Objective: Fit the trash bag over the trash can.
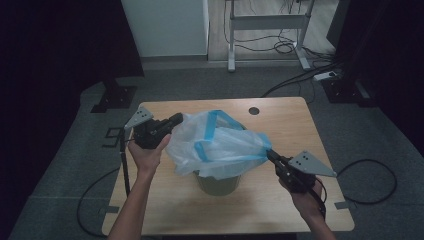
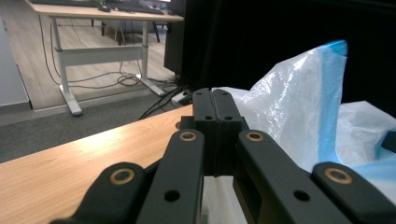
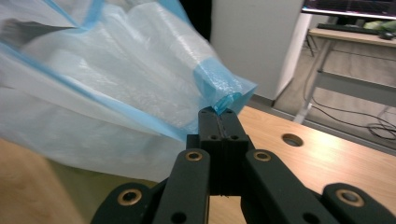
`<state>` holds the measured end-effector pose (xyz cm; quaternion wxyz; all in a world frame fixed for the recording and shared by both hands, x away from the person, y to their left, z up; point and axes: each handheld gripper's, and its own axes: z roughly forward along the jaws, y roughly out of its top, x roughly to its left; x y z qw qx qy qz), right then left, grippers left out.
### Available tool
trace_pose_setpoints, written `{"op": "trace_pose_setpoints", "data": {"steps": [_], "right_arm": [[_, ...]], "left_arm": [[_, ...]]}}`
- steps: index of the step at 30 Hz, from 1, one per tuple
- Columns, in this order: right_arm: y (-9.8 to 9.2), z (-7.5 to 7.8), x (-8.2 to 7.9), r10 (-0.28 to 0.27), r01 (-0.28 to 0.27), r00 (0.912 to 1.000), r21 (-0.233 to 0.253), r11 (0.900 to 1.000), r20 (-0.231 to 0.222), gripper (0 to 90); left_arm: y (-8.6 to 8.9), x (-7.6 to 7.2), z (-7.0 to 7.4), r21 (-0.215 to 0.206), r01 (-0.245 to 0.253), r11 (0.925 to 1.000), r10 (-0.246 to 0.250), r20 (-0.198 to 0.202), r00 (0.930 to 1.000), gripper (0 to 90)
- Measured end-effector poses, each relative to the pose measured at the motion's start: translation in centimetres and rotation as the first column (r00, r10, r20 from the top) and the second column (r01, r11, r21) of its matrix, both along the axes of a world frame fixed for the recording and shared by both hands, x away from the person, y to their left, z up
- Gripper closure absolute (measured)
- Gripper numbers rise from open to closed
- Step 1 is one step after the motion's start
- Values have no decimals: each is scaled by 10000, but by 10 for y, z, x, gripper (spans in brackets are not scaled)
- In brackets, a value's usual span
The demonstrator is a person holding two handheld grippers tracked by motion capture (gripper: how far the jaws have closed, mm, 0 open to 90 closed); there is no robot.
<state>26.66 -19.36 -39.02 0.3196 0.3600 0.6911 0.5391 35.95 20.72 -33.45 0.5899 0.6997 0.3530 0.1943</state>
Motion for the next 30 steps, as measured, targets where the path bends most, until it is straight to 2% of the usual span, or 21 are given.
{"op": "trace_pose_setpoints", "data": {"steps": [4, 5, 7, 9, 10, 11, 14, 17, 21, 23, 24, 29, 30], "right_arm": [[-3, 6, 10, -260, 260, 9997, -82, 9996, 4, 894], [-5, 13, 16, -414, 415, 9991, -74, 9991, 79, 894], [-6, 17, 19, -485, 486, 9987, -60, 9988, 142, 894], [-7, 26, 24, -589, 592, 9978, -76, 9982, 307, 894], [-8, 37, 28, -671, 674, 9965, -49, 9977, 498, 894], [-8, 37, 28, -671, 674, 9965, -49, 9977, 498, 894], [-11, 51, 32, -829, 830, 9933, 17, 9965, 802, 894], [-15, 59, 31, -942, 925, 9901, 211, 9955, 1041, 894], [-20, 55, 26, -1059, 1034, 9877, 275, 9943, 1148, 894], [-25, 46, 21, -1068, 1043, 9887, 292, 9941, 1053, 894], [-25, 46, 21, -1068, 1043, 9887, 292, 9941, 1053, 894], [-29, 23, 8, -850, 829, 9931, 287, 9961, 808, 894], [-29, 23, 8, -850, 829, 9931, 287, 9961, 808, 894]], "left_arm": [[3, 6, -2, -355, -107, 9993, 110, 75, 9999, 900], [4, 9, -1, -498, -140, 9987, 147, 138, 9998, 900], [5, 10, 0, -547, -169, 9984, 180, 190, 9997, 900], [6, 11, 3, -653, -225, 9976, 246, 315, 9992, 900], [6, 12, 4, -730, -268, 9970, 296, 379, 9988, 900], [8, 12, 6, -800, -301, 9963, 337, 434, 9985, 900], [13, 9, 9, -1068, -437, 9933, 508, 650, 9966, 900], [18, 1, 8, -1248, -496, 9909, 604, 842, 9946, 900], [26, -15, 2, -1595, -446, 9862, 635, 1152, 9913, 900], [32, -27, -6, -1722, -367, 9844, 578, 1189, 9912, 900], [32, -27, -6, -1722, -367, 9844, 578, 1189, 9912, 900], [36, -44, -25, -1689, -113, 9856, 322, 1213, 9921, 900], [37, -47, -28, -1618, -107, 9868, 308, 1224, 9920, 900]]}}
